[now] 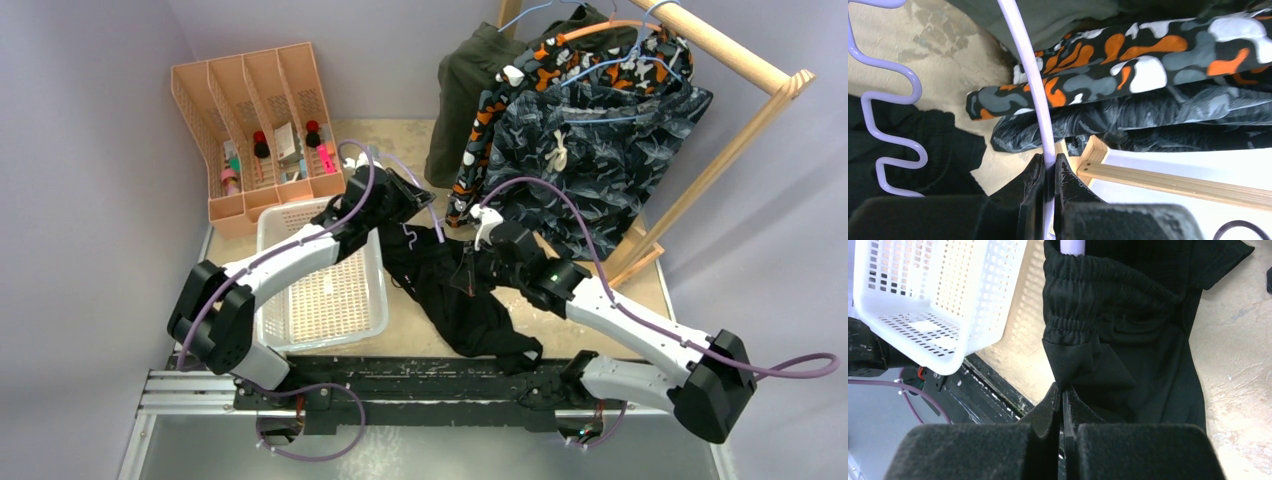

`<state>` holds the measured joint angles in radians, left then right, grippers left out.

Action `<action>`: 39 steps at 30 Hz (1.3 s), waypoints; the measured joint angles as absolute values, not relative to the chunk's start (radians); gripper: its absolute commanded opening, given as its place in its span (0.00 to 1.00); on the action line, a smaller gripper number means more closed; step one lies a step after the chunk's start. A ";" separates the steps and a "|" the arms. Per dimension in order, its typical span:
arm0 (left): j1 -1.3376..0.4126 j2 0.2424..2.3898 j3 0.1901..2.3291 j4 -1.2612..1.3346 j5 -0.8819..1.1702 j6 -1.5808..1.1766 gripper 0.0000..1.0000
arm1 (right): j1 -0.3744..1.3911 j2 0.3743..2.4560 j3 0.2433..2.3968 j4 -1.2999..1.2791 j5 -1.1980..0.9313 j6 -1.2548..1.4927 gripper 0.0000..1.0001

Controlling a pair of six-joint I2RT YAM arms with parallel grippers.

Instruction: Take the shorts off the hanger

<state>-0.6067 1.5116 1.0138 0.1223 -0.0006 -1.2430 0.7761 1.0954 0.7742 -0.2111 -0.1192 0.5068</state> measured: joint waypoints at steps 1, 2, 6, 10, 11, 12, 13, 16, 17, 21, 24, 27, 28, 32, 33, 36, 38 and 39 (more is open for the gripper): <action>-0.604 1.512 1.029 0.110 0.001 -1.236 0.00 | 0.776 1.089 0.771 -0.213 -0.118 0.510 0.00; -0.600 1.512 1.047 0.099 0.001 -1.230 0.00 | 0.776 1.081 0.765 -0.213 -0.115 0.515 0.00; -0.558 1.512 1.159 0.048 0.012 -1.194 0.00 | 0.776 1.019 0.703 -0.214 -0.092 0.556 0.00; -0.516 1.511 1.293 0.004 0.021 -1.150 0.00 | 0.776 0.972 0.642 -0.217 -0.084 0.604 0.00; -0.509 1.509 1.315 0.000 0.022 -1.140 0.00 | 0.776 0.969 0.635 -0.216 -0.080 0.611 0.00; -0.502 1.503 1.336 -0.010 0.022 -1.131 0.00 | 0.776 0.970 0.633 -0.214 -0.075 0.616 0.00; -0.497 1.493 1.348 -0.020 0.021 -1.122 0.00 | 0.776 0.976 0.633 -0.205 -0.071 0.620 0.00; -0.493 1.441 1.353 -0.056 0.014 -1.099 0.00 | 0.776 1.025 0.647 -0.170 -0.058 0.622 0.00; -0.493 1.422 1.354 -0.073 0.010 -1.090 0.00 | 0.776 1.056 0.661 -0.165 -0.046 0.621 0.00; -0.491 1.343 1.374 -0.168 -0.049 -1.039 0.00 | 0.776 1.218 0.768 -0.160 -0.007 0.601 0.00; -0.489 1.278 1.388 -0.236 -0.114 -1.000 0.00 | 0.771 1.319 0.864 -0.152 0.019 0.574 0.00; -0.487 1.206 1.391 -0.294 -0.165 -0.974 0.00 | 0.757 1.388 0.976 -0.165 0.043 0.544 0.00; -0.485 1.184 1.391 -0.310 -0.177 -0.968 0.00 | 0.752 1.410 1.020 -0.173 0.052 0.532 0.00; -0.485 1.127 1.391 -0.345 -0.196 -0.957 0.00 | 0.742 1.475 1.197 -0.170 0.074 0.480 0.00; -0.485 1.122 1.391 -0.350 -0.196 -0.957 0.00 | 0.741 1.475 1.217 -0.167 0.080 0.470 0.00; -0.485 1.116 1.385 -0.362 -0.196 -0.959 0.00 | 0.739 1.471 1.313 -0.191 0.097 0.423 0.00; -0.485 1.114 1.375 -0.364 -0.196 -0.960 0.00 | 0.739 1.472 1.398 -0.202 0.104 0.392 0.00; -0.485 1.112 1.370 -0.368 -0.197 -0.961 0.00 | 0.739 1.472 1.452 -0.212 0.108 0.374 0.00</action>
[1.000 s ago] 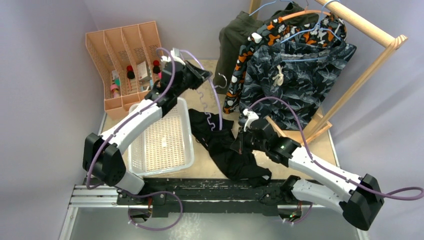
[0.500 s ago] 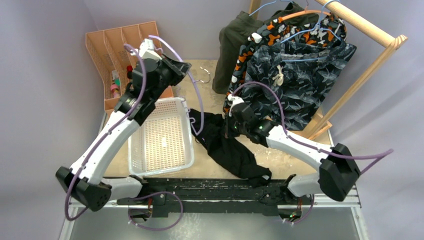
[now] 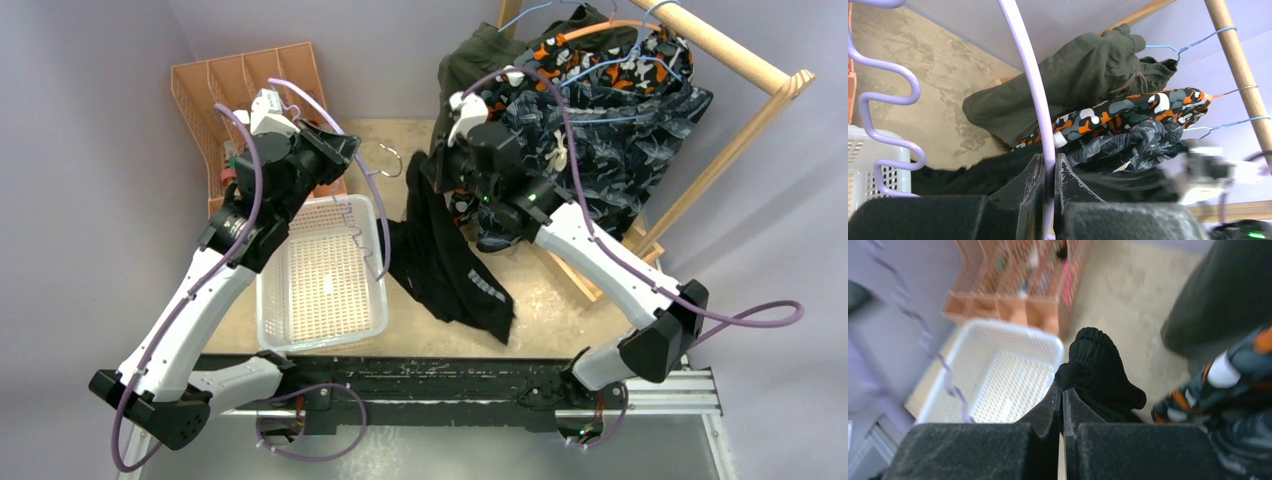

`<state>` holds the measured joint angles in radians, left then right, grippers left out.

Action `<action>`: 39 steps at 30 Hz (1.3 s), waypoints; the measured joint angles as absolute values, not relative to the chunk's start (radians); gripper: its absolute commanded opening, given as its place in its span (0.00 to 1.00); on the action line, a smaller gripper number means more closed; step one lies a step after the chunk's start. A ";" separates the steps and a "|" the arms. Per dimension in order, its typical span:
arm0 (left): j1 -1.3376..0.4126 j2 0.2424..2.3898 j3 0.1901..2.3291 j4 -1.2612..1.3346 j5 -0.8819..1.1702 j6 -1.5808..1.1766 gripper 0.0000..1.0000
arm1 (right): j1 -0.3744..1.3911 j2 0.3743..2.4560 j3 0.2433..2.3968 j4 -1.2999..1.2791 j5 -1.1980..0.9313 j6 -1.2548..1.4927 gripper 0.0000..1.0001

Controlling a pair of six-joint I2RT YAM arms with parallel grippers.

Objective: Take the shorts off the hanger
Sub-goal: Remove the shorts from the hanger, then place the hanger on the clothes rod.

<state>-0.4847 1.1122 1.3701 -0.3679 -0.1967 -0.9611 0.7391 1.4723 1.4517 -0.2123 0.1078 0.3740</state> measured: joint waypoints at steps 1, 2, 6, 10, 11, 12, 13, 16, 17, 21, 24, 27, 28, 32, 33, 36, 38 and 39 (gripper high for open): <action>-0.485 1.110 1.367 -0.373 -0.198 -0.962 0.00 | 0.739 1.472 1.512 -0.218 0.112 0.357 0.00; -0.485 1.107 1.366 -0.379 -0.200 -0.962 0.00 | 0.739 1.472 1.552 -0.218 0.113 0.347 0.00; -0.485 1.082 1.365 -0.390 -0.220 -0.961 0.00 | 0.739 1.430 1.617 -0.187 0.079 0.320 0.00; -0.485 1.052 1.365 -0.390 -0.245 -0.961 0.00 | 0.739 1.347 1.536 -0.148 0.045 0.336 0.00; -0.485 1.046 1.365 -0.390 -0.248 -0.962 0.00 | 0.739 1.331 1.507 -0.142 0.042 0.342 0.00; -0.485 1.043 1.365 -0.389 -0.247 -0.962 0.00 | 0.739 1.314 1.461 -0.119 0.041 0.353 0.00; -0.485 1.043 1.365 -0.388 -0.246 -0.961 0.00 | 0.739 1.298 1.406 -0.105 0.041 0.369 0.00; -0.485 1.055 1.362 -0.379 -0.231 -0.961 0.00 | 0.739 1.290 1.213 -0.079 0.038 0.438 0.00; -0.485 1.063 1.360 -0.375 -0.224 -0.960 0.00 | 0.739 1.302 1.145 -0.080 0.038 0.464 0.00; -0.485 1.118 1.335 -0.330 -0.161 -0.962 0.00 | 0.739 1.376 0.961 -0.137 0.024 0.535 0.39; -0.485 1.163 1.314 -0.293 -0.100 -0.976 0.00 | 0.739 1.379 0.929 -0.178 -0.009 0.549 0.65; -0.485 1.200 1.292 -0.263 -0.044 -0.998 0.00 | 0.739 1.302 0.929 -0.175 -0.017 0.546 0.68; -0.485 1.206 1.283 -0.255 -0.031 -1.008 0.00 | 0.739 1.256 0.926 -0.170 -0.017 0.550 0.68; -0.485 1.218 1.264 -0.237 0.007 -1.039 0.00 | 0.739 1.113 0.884 -0.100 -0.023 0.561 0.68; -0.485 1.222 1.261 -0.228 0.021 -1.049 0.00 | 0.739 1.085 0.862 -0.073 -0.036 0.566 0.68; -0.485 1.242 1.260 -0.194 0.058 -1.074 0.00 | 0.739 1.026 0.796 -0.004 -0.078 0.570 0.69; -0.484 1.265 1.266 -0.185 0.072 -1.082 0.00 | 0.739 0.989 0.754 0.041 -0.110 0.569 0.69; -0.483 1.282 1.276 -0.191 0.078 -1.081 0.00 | 0.739 0.968 0.730 0.072 -0.133 0.568 0.69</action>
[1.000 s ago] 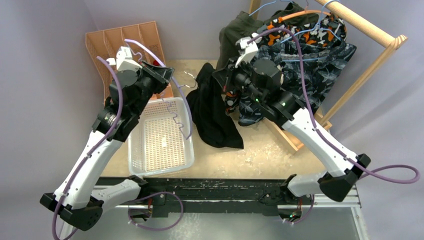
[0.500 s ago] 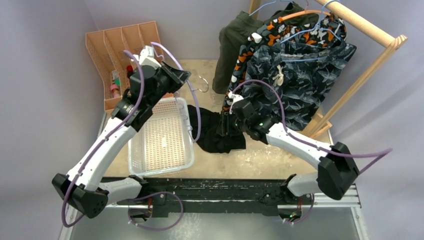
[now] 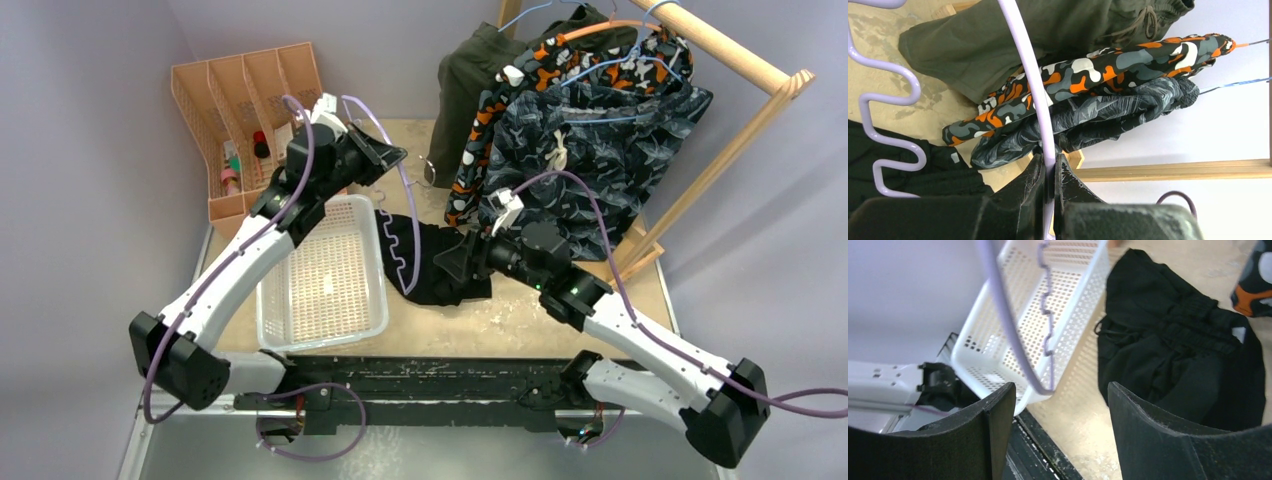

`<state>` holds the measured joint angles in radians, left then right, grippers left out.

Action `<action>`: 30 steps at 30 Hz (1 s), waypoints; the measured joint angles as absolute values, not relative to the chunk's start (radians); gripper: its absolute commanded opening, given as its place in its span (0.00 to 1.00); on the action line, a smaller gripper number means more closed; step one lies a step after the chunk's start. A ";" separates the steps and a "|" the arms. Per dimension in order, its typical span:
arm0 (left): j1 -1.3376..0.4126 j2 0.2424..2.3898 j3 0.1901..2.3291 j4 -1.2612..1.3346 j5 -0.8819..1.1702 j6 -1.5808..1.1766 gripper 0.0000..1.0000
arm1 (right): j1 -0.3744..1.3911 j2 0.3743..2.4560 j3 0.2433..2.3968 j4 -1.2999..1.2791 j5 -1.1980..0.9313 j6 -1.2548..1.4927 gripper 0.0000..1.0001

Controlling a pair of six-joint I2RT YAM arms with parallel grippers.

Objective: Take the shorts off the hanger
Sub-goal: Place the hanger on the clothes rod.

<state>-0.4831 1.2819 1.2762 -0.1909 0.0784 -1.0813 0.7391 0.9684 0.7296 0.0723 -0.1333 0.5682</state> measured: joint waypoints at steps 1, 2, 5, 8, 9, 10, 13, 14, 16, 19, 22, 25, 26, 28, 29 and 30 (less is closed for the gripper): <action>-0.479 1.303 1.291 -0.193 0.091 -1.082 0.00 | 0.739 0.947 0.709 0.099 -0.159 0.566 0.69; -0.472 1.325 1.306 -0.191 0.108 -1.084 0.00 | 0.739 0.931 0.694 0.120 -0.182 0.562 0.69; -0.448 1.367 1.320 -0.160 0.157 -1.114 0.00 | 0.739 0.902 0.682 0.172 -0.241 0.548 0.68; -0.421 1.382 1.303 -0.088 0.216 -1.182 0.00 | 0.739 0.889 0.678 0.241 -0.297 0.551 0.66; -0.416 1.382 1.294 -0.061 0.231 -1.200 0.00 | 0.739 0.887 0.678 0.253 -0.309 0.552 0.65; -0.409 1.382 1.285 -0.027 0.255 -1.227 0.00 | 0.739 0.888 0.676 0.271 -0.321 0.555 0.64; -0.403 1.386 1.278 0.039 0.313 -1.279 0.00 | 0.739 0.905 0.674 0.291 -0.340 0.555 0.63; -0.401 1.388 1.278 0.060 0.331 -1.292 0.00 | 0.739 0.915 0.674 0.289 -0.340 0.550 0.63; -0.400 1.388 1.279 0.082 0.361 -1.302 0.00 | 0.739 0.939 0.674 0.272 -0.332 0.542 0.61; -0.391 1.388 1.279 0.089 0.395 -1.309 0.00 | 0.739 0.956 0.674 0.248 -0.325 0.534 0.57; -0.374 1.389 1.279 0.089 0.417 -1.321 0.00 | 0.739 0.953 0.674 0.252 -0.338 0.527 0.55; -0.363 1.390 1.279 0.115 0.441 -1.349 0.00 | 0.739 0.958 0.674 0.263 -0.368 0.521 0.51; -0.360 1.391 1.279 0.134 0.452 -1.364 0.00 | 0.739 0.961 0.674 0.269 -0.378 0.520 0.49; -0.360 1.393 1.279 0.165 0.470 -1.380 0.00 | 0.739 0.964 0.674 0.288 -0.399 0.521 0.46; -0.360 1.393 1.279 0.175 0.480 -1.388 0.00 | 0.739 0.964 0.674 0.301 -0.412 0.523 0.42; -0.360 1.393 1.278 0.182 0.490 -1.396 0.00 | 0.739 0.964 0.674 0.318 -0.421 0.524 0.35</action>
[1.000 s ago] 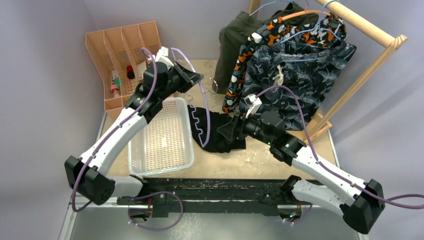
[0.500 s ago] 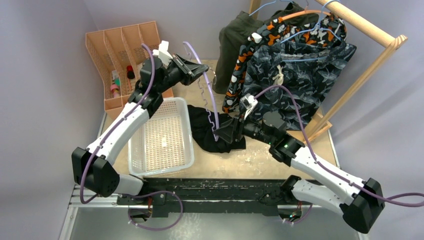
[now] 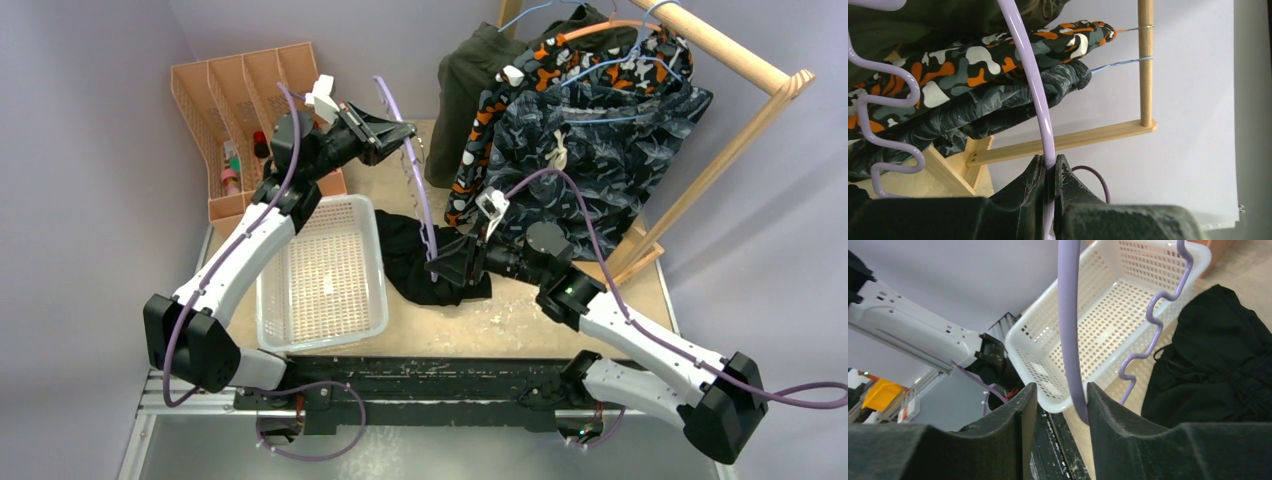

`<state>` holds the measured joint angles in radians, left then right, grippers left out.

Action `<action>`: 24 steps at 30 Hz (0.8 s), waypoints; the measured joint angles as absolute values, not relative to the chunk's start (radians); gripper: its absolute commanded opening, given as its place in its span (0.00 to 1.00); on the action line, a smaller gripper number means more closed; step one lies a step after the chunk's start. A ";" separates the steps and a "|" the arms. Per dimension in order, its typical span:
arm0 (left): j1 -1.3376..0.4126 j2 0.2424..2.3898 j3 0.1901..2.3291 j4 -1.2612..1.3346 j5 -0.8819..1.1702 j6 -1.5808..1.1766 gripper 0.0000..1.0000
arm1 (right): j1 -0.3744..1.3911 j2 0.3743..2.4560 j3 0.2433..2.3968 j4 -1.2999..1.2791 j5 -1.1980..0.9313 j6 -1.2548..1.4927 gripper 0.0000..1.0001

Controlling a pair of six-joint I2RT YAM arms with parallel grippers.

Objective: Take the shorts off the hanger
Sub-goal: Place the hanger on the clothes rod.

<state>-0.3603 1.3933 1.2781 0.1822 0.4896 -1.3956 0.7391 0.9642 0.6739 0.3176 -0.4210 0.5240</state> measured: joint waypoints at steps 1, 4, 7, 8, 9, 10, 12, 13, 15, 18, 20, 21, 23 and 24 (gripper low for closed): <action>-0.360 1.393 1.278 0.189 0.498 -1.400 0.00 | 0.739 0.965 0.674 0.336 -0.435 0.525 0.31; -0.360 1.393 1.278 0.201 0.521 -1.414 0.00 | 0.739 0.980 0.674 0.378 -0.469 0.531 0.30; -0.360 1.393 1.277 0.202 0.531 -1.416 0.00 | 0.737 1.007 0.675 0.405 -0.510 0.534 0.32; -0.360 1.393 1.277 0.204 0.535 -1.421 0.00 | 0.738 1.016 0.676 0.411 -0.521 0.535 0.32; -0.360 1.393 1.274 0.220 0.540 -1.431 0.00 | 0.738 1.023 0.677 0.419 -0.532 0.537 0.32; -0.360 1.393 1.272 0.225 0.541 -1.434 0.00 | 0.738 1.030 0.677 0.426 -0.541 0.539 0.32; -0.360 1.393 1.265 0.258 0.548 -1.457 0.00 | 0.738 1.039 0.677 0.445 -0.553 0.545 0.24; -0.360 1.393 1.264 0.267 0.550 -1.464 0.00 | 0.737 1.042 0.677 0.458 -0.562 0.548 0.21; -0.360 1.393 1.264 0.282 0.558 -1.477 0.00 | 0.737 1.048 0.680 0.474 -0.574 0.554 0.17; -0.359 1.393 1.264 0.294 0.567 -1.484 0.00 | 0.737 1.048 0.686 0.484 -0.595 0.550 0.00; -0.356 1.393 1.264 0.289 0.570 -1.486 0.06 | 0.738 1.044 0.688 0.498 -0.607 0.543 0.00; -0.354 1.393 1.264 0.286 0.575 -1.486 0.11 | 0.739 1.041 0.690 0.498 -0.614 0.543 0.00; -0.353 1.393 1.264 0.287 0.577 -1.480 0.25 | 0.738 1.040 0.693 0.490 -0.620 0.542 0.00; -0.353 1.393 1.264 0.283 0.575 -1.471 0.30 | 0.738 1.038 0.694 0.485 -0.622 0.543 0.00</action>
